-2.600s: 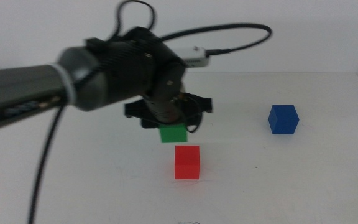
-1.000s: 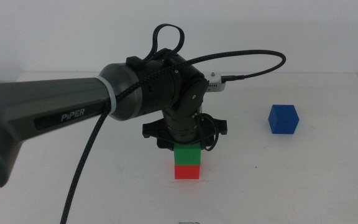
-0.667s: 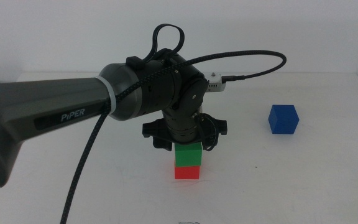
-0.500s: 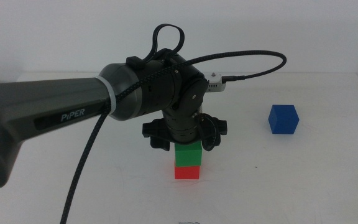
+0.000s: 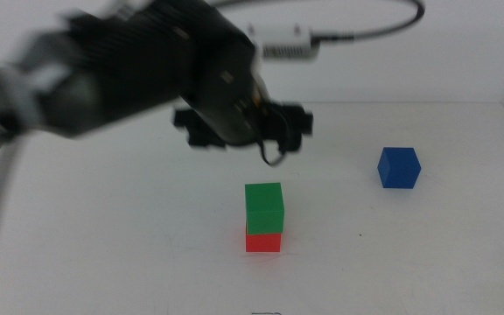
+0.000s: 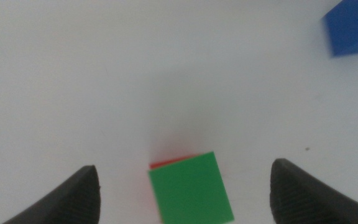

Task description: Stack red cubes first, then green, then blue cubes in a specific spot.

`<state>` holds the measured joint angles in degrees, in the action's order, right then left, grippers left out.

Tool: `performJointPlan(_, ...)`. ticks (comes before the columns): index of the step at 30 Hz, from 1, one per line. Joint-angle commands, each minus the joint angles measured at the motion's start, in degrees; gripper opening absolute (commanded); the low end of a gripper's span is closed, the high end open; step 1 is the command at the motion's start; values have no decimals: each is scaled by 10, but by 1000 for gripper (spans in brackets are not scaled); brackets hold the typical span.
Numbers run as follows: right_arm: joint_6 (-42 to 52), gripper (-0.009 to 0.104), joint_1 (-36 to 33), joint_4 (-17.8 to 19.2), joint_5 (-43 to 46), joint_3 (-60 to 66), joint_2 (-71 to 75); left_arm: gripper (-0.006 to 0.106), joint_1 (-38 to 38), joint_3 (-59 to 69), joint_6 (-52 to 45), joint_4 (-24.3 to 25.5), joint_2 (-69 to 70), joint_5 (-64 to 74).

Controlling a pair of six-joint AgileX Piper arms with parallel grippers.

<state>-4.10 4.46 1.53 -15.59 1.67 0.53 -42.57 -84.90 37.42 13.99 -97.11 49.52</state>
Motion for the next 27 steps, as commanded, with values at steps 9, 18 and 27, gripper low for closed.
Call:
performJointPlan(9,7,70,2,5,43,-11,8,94,45,34,-226,-11,235,46)
performJointPlan(18,7,70,2,5,43,-11,8,94,207,176,-572,-336,421,18)
performJointPlan(27,7,70,2,5,43,-11,8,94,252,188,-625,-402,456,39)
